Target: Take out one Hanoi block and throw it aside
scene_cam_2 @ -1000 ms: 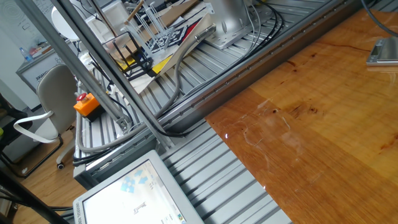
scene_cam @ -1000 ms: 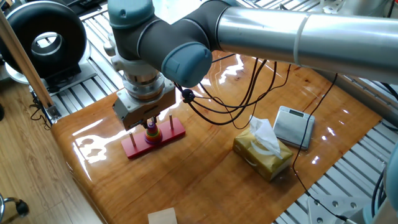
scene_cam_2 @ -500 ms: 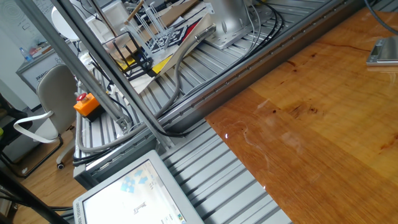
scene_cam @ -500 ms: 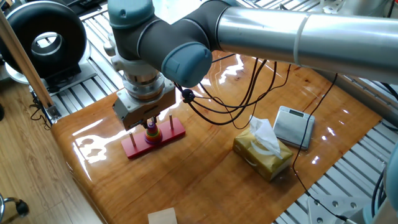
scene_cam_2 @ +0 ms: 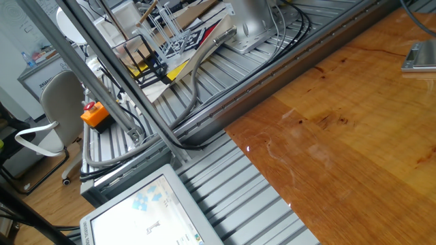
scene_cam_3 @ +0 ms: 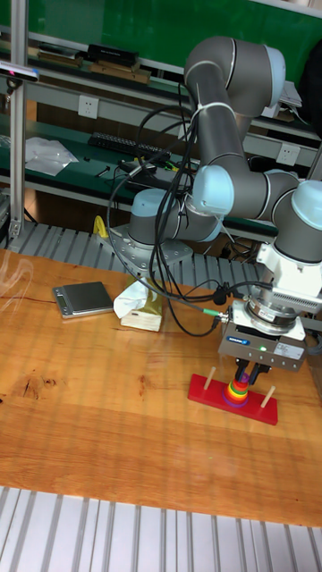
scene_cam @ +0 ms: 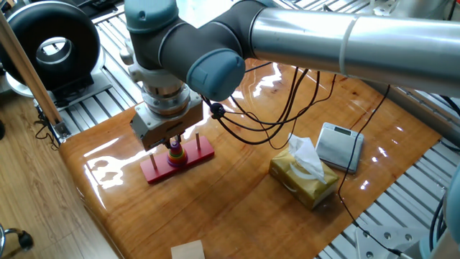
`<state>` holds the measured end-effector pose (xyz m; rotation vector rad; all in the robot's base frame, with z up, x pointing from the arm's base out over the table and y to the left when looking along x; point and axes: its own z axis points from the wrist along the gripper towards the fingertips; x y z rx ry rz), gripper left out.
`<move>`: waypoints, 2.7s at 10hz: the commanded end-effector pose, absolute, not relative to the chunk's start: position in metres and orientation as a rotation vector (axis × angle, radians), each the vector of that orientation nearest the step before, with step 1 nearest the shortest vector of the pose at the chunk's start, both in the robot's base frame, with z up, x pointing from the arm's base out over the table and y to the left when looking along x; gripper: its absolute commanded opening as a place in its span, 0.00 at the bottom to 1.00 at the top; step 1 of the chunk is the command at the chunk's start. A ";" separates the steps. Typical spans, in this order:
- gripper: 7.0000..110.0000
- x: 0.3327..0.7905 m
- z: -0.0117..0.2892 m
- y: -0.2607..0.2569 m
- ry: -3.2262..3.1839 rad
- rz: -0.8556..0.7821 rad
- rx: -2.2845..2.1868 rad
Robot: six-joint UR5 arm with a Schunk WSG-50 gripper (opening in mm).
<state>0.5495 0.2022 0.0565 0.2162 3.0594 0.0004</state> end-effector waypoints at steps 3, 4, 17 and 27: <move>0.00 0.552 0.074 0.198 3.071 0.008 0.215; 0.00 0.554 0.077 0.197 3.066 0.006 0.212; 0.00 0.564 0.116 0.129 3.106 0.047 0.125; 0.00 0.558 0.114 0.057 3.117 0.098 0.095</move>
